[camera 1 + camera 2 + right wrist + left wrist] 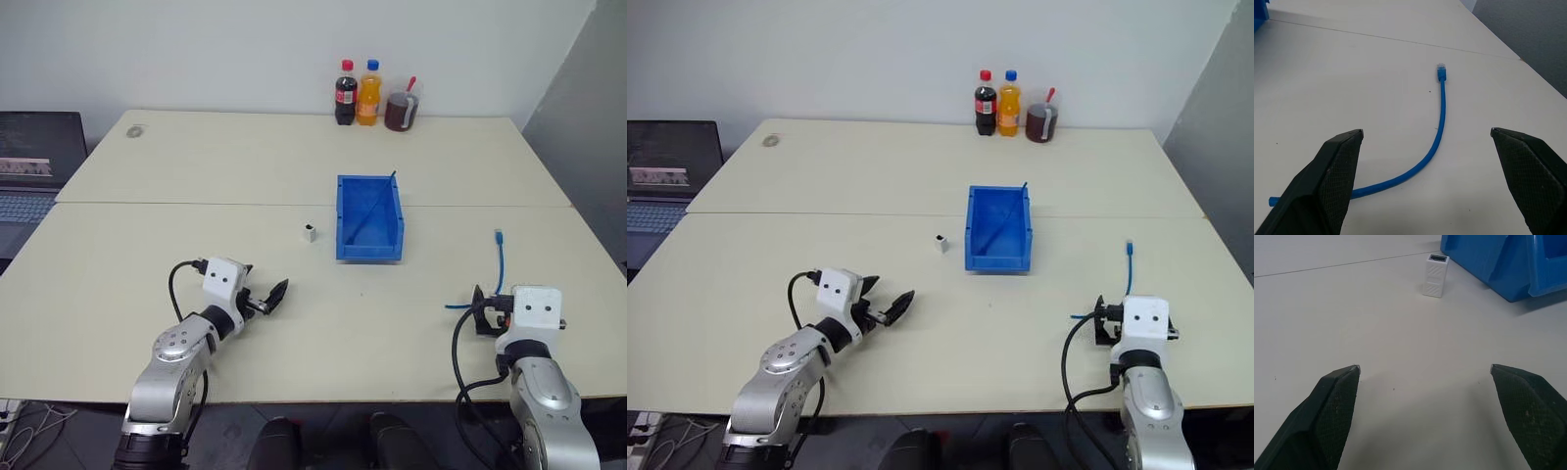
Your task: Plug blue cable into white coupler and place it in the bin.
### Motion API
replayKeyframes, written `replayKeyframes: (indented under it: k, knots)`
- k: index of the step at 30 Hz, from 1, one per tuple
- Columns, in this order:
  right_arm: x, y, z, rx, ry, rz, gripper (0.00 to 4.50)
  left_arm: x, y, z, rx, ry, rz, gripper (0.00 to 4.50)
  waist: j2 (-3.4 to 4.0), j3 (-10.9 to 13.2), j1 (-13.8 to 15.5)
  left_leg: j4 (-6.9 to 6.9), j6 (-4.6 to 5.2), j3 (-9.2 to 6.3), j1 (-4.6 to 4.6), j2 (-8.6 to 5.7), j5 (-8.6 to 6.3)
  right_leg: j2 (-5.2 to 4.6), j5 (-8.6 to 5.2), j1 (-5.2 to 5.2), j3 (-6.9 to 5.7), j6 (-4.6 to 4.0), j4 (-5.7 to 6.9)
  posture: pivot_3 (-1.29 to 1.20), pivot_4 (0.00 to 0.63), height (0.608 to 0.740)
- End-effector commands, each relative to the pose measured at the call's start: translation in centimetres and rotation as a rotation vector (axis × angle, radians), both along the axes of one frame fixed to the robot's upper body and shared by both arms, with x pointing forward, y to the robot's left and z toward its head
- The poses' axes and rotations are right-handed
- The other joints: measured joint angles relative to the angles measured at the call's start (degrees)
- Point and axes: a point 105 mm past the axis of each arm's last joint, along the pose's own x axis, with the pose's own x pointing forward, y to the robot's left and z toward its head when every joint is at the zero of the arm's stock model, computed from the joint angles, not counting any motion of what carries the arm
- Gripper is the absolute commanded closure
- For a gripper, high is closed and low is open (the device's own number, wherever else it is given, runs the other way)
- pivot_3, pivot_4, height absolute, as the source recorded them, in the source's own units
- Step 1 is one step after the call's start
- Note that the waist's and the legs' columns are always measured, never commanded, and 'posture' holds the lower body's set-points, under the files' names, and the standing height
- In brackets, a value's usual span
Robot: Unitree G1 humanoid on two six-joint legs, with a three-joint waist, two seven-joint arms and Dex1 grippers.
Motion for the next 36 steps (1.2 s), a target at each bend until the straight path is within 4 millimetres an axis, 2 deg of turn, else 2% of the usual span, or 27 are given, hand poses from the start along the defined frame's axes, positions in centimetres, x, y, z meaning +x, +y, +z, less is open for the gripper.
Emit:
replayKeyframes:
  k: [1,13,21,27,30,32,36]
  knots:
    - [-0.2,-0.1,1.7,-0.018,-0.062,-0.008,0.07,-0.1,-0.3,1.0,0.004,-0.045,-0.022,0.00,0.00,0.0,0.0,0.00,0.00,0.00,0.01,0.00,0.00,0.00,0.00,0.00,0.00,0.00,0.00,0.00,0.150,0.740]
    - [0.0,-0.2,1.6,-0.014,-0.061,-0.004,0.07,-0.3,0.8,0.7,0.004,-0.059,0.068,0.00,0.00,0.0,0.0,-0.01,0.00,0.00,0.00,0.01,0.00,0.00,0.00,0.00,0.00,0.00,-0.01,0.00,0.150,0.740]
    - [0.1,0.0,1.4,-0.008,-0.054,0.011,0.07,-0.3,3.5,0.3,-0.041,-0.058,0.268,0.00,0.00,0.0,0.0,-0.01,0.00,0.00,0.00,0.01,0.00,0.00,0.00,0.00,0.01,0.00,-0.01,0.00,0.150,0.740]
    - [0.3,0.0,1.4,-0.011,-0.053,0.017,0.07,-0.3,3.5,0.3,-0.031,-0.063,0.268,0.00,0.00,0.0,0.0,0.00,0.00,0.01,0.00,0.00,0.00,0.00,0.00,0.00,0.01,0.00,-0.01,0.00,0.150,0.740]
    - [0.4,0.0,1.6,-0.014,-0.057,0.021,0.07,-0.3,3.3,0.4,-0.009,-0.068,0.234,0.00,0.00,0.0,0.0,-0.01,0.00,0.01,0.00,0.00,0.00,0.00,-0.01,0.00,0.01,0.00,-0.01,0.00,0.150,0.740]
    - [0.5,0.0,1.8,-0.023,-0.058,0.029,0.07,-0.3,2.6,0.8,0.020,-0.086,0.149,0.00,0.00,0.0,0.0,-0.01,0.00,0.01,0.00,0.00,0.00,0.01,0.00,0.00,0.00,0.00,-0.01,0.00,0.150,0.740]
    - [1.2,-0.6,2.6,-0.024,-0.054,0.036,0.07,0.2,-0.3,4.1,0.047,-0.145,-0.146,0.00,0.00,0.0,0.0,0.00,0.00,0.01,0.00,-0.01,0.00,0.01,0.00,0.00,-0.01,-0.01,-0.01,0.00,0.150,0.740]
